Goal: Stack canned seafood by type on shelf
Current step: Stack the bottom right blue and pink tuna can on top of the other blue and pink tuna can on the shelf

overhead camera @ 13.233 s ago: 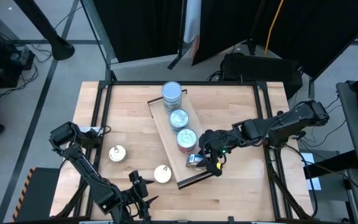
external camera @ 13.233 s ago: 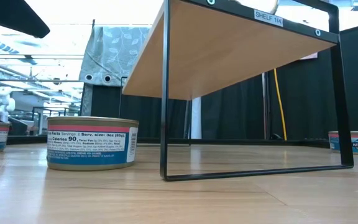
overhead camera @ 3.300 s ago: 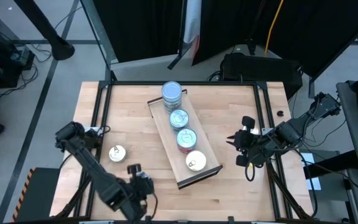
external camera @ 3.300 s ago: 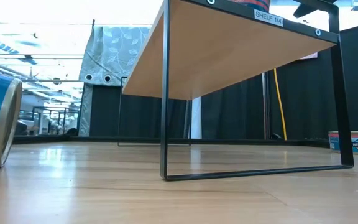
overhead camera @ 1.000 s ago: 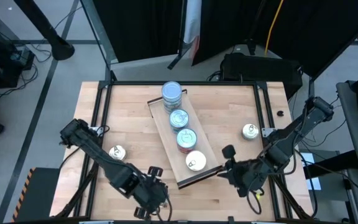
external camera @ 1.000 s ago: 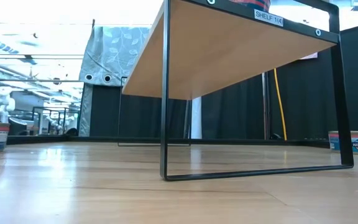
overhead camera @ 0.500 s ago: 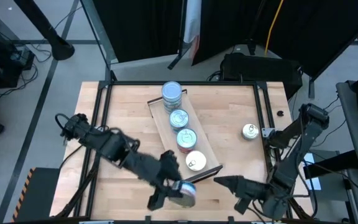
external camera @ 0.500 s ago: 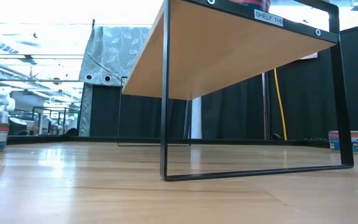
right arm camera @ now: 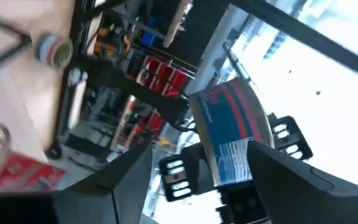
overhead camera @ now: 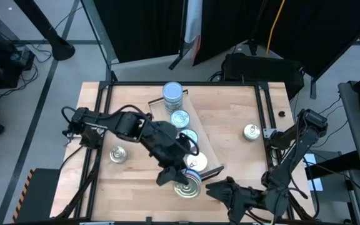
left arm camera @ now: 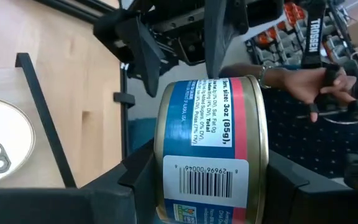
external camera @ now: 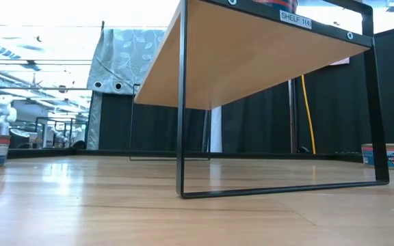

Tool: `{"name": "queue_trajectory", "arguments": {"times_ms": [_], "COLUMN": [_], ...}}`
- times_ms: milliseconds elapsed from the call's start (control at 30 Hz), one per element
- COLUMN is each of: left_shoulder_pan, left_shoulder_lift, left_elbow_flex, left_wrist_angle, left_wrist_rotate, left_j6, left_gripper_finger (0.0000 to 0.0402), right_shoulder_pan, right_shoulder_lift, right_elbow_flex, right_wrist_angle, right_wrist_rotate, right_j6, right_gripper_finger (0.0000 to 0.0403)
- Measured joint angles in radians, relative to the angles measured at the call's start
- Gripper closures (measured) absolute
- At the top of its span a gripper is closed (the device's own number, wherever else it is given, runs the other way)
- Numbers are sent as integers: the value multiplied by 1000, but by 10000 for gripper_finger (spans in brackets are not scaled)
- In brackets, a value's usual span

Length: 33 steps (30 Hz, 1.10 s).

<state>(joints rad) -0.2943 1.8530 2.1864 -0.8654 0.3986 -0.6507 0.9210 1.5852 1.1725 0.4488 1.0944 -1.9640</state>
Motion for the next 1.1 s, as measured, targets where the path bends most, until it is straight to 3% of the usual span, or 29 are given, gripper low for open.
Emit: {"name": "queue_trajectory", "arguments": {"times_ms": [167,533,767,933,1100], "left_shoulder_pan": [38,84,95,102,114], "left_shoulder_lift": [0,21,37,39,36], "left_elbow_flex": [0,0,1,1,0], "left_wrist_angle": [-29,-49,-44,-47,-98], "left_wrist_rotate": [59,88,107,118,132], "left_j6": [1,6,4,10,8], "left_gripper_finger": [213,213,213,213,213], "right_shoulder_pan": [-21,-55,-90,-105,-111], "right_shoulder_lift": [1,1,1,2,3], "right_elbow_flex": [0,-1,-1,-3,-2], "right_wrist_angle": [-3,103,93,75,0], "right_wrist_rotate": [-27,-90,-121,-120,-101], "right_j6": [-168,-330,-334,-326,-189], "right_gripper_finger": [149,149,150,179,197]}}
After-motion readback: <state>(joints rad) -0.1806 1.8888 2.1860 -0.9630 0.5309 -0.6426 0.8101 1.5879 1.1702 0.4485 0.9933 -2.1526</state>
